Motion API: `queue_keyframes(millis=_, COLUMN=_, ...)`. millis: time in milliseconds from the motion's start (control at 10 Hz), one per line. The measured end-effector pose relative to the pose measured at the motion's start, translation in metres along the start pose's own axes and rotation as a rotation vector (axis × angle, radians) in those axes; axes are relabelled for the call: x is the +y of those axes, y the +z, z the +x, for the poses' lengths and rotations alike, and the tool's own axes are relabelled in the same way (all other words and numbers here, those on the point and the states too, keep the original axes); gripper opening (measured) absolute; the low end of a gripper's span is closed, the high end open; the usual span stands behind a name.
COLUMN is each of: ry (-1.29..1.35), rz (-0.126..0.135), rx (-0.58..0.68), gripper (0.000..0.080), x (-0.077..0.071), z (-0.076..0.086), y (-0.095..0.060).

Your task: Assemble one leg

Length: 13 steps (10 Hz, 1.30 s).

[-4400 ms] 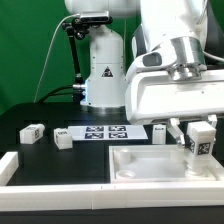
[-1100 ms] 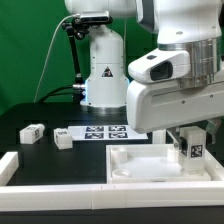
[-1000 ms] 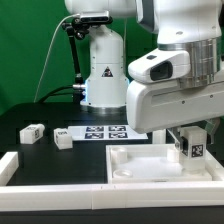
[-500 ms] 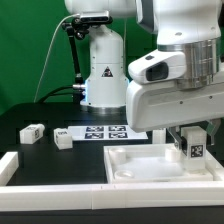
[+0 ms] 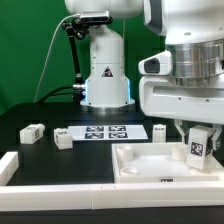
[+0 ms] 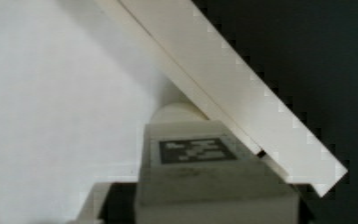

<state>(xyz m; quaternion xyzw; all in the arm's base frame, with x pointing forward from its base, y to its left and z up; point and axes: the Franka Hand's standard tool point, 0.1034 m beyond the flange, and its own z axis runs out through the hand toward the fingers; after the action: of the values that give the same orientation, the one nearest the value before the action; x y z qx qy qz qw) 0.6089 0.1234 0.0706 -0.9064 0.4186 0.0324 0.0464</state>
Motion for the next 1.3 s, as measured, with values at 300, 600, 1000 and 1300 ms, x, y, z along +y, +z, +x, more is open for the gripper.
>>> queue_keyframes(millis=300, ry=0.359, rz=0.001, rx=0.015, gripper=0.0294, x=-0.0024, z=-0.0025, y=0.0005)
queue_keyframes(millis=600, ry=0.339, rz=0.005, rx=0.012, gripper=0.0294, x=-0.0025, z=-0.0018, y=0.0005)
queue_keyframes(millis=1000, ry=-0.035, rz=-0.002, rx=0.014, gripper=0.0639, x=-0.0014, z=0.0021, y=-0.0007)
queue_keyframes(millis=1300, ry=-0.406, rz=-0.022, rx=0.030, gripper=0.0648, x=-0.0002, z=0.0041, y=-0.0009)
